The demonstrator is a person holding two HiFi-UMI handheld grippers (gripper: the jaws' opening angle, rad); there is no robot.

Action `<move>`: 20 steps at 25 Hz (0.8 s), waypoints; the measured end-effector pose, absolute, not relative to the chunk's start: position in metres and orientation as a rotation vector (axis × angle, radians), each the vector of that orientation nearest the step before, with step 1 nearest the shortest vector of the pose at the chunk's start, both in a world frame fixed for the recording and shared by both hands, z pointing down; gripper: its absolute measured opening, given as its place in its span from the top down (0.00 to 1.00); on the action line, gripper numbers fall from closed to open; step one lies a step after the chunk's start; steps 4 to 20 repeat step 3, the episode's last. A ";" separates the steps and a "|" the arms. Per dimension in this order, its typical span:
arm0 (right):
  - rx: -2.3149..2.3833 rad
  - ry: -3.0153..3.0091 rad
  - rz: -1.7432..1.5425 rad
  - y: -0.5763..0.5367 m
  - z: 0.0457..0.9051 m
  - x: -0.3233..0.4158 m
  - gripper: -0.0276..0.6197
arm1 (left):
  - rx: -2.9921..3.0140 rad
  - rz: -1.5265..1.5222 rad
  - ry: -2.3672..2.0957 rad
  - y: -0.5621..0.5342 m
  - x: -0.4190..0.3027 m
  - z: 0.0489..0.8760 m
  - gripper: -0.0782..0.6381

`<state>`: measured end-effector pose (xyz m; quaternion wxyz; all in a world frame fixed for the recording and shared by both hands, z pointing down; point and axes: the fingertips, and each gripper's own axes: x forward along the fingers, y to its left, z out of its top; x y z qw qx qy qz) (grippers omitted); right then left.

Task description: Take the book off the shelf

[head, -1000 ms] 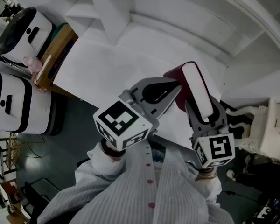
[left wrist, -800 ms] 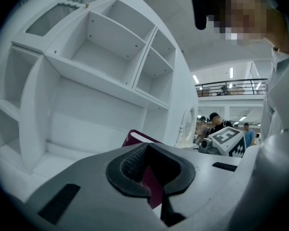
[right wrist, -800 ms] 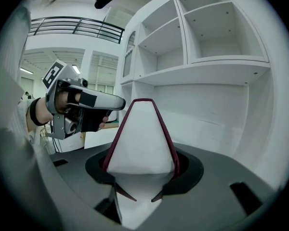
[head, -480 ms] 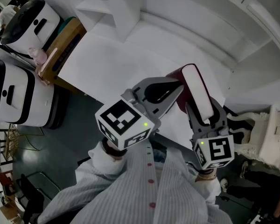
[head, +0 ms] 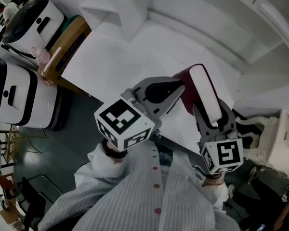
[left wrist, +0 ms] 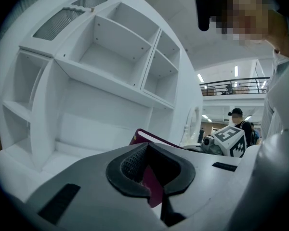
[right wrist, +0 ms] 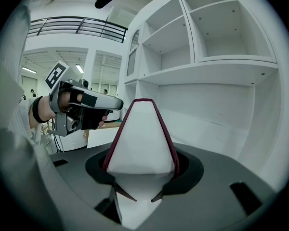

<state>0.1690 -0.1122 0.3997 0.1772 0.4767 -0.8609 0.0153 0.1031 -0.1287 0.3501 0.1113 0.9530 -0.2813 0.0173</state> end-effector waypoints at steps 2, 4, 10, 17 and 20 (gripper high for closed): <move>1.347 -2.435 0.045 -0.112 0.400 0.170 0.62 | 2.796 0.051 -0.822 -0.129 0.103 0.351 0.88; 1.346 -2.434 0.046 -0.112 0.401 0.170 0.62 | 2.796 0.051 -0.820 -0.130 0.102 0.351 0.88; 1.346 -2.434 0.046 -0.112 0.401 0.170 0.62 | 2.796 0.051 -0.820 -0.130 0.102 0.351 0.88; 1.346 -2.434 0.046 -0.112 0.401 0.170 0.62 | 2.796 0.051 -0.820 -0.130 0.102 0.351 0.88; 1.346 -2.434 0.046 -0.112 0.401 0.170 0.62 | 2.796 0.051 -0.820 -0.130 0.102 0.351 0.88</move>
